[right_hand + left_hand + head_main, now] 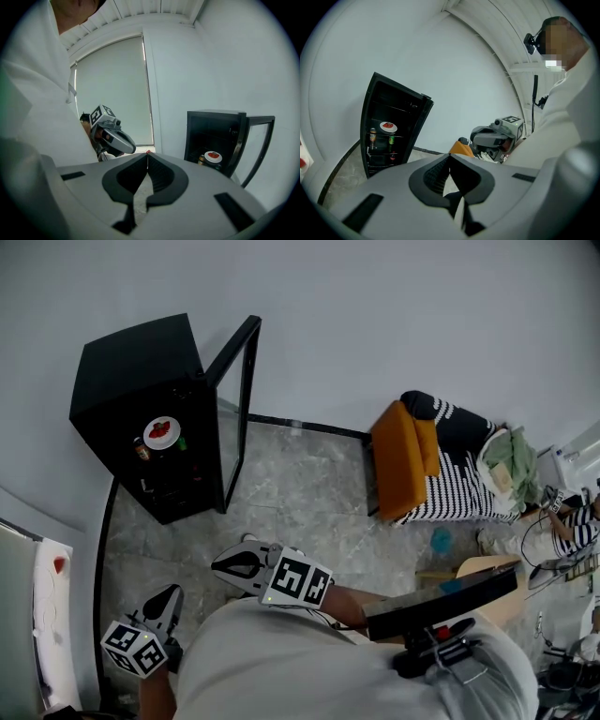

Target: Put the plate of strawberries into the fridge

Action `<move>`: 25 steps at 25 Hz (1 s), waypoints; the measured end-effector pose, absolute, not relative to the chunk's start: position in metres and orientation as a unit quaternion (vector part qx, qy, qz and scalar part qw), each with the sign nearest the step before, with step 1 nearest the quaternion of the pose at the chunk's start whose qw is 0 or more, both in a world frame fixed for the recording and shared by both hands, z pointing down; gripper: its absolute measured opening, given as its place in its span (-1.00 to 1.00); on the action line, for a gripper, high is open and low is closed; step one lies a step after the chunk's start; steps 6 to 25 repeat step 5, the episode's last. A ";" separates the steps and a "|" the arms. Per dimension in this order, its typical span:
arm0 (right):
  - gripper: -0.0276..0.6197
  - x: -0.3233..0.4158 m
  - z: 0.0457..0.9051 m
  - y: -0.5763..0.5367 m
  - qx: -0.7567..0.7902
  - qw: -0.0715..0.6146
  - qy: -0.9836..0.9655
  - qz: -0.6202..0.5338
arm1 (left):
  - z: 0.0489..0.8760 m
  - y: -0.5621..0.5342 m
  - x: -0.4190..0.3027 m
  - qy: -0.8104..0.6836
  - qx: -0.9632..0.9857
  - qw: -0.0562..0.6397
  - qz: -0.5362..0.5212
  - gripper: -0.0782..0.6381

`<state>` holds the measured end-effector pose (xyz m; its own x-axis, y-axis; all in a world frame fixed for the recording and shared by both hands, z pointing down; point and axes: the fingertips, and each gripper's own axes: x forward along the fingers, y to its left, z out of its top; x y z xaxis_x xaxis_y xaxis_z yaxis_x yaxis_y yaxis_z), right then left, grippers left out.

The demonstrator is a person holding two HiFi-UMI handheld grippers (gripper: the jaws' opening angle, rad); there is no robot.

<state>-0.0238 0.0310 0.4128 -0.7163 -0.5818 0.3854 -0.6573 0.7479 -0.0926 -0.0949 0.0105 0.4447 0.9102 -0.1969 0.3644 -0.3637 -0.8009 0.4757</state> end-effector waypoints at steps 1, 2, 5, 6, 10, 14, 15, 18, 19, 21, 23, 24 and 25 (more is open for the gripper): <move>-0.86 -0.023 0.413 0.030 0.336 0.168 -0.920 0.112 | 0.445 0.010 -0.094 -0.149 0.937 0.278 0.150 -0.74; -0.86 -0.023 0.412 0.029 0.336 0.168 -0.920 0.112 | 0.445 0.010 -0.092 -0.149 0.937 0.278 0.151 -0.74; -0.86 -0.021 0.412 0.026 0.335 0.168 -0.920 0.112 | 0.446 0.007 -0.090 -0.148 0.936 0.282 0.150 -0.74; -0.86 -0.021 0.412 0.026 0.335 0.168 -0.920 0.112 | 0.446 0.007 -0.090 -0.148 0.936 0.282 0.150 -0.74; -0.86 -0.021 0.412 0.026 0.335 0.168 -0.920 0.112 | 0.446 0.007 -0.090 -0.148 0.936 0.282 0.150 -0.74; -0.86 -0.021 0.412 0.026 0.335 0.168 -0.920 0.112 | 0.446 0.007 -0.090 -0.148 0.936 0.282 0.150 -0.74; -0.86 -0.021 0.412 0.026 0.335 0.168 -0.920 0.112 | 0.446 0.007 -0.090 -0.148 0.936 0.282 0.150 -0.74; -0.86 -0.021 0.412 0.026 0.335 0.168 -0.920 0.112 | 0.446 0.007 -0.090 -0.148 0.936 0.282 0.150 -0.74; -0.86 -0.021 0.412 0.026 0.335 0.168 -0.920 0.112 | 0.446 0.007 -0.090 -0.148 0.936 0.282 0.150 -0.74; -0.86 -0.021 0.412 0.026 0.335 0.168 -0.920 0.112 | 0.446 0.007 -0.090 -0.148 0.936 0.282 0.150 -0.74; -0.86 -0.021 0.412 0.026 0.335 0.168 -0.920 0.112 | 0.446 0.007 -0.090 -0.148 0.936 0.282 0.150 -0.74; -0.86 -0.021 0.412 0.026 0.335 0.168 -0.920 0.112 | 0.446 0.007 -0.090 -0.148 0.936 0.282 0.150 -0.74; -0.86 -0.021 0.412 0.026 0.335 0.168 -0.920 0.112 | 0.446 0.007 -0.090 -0.148 0.936 0.282 0.150 -0.74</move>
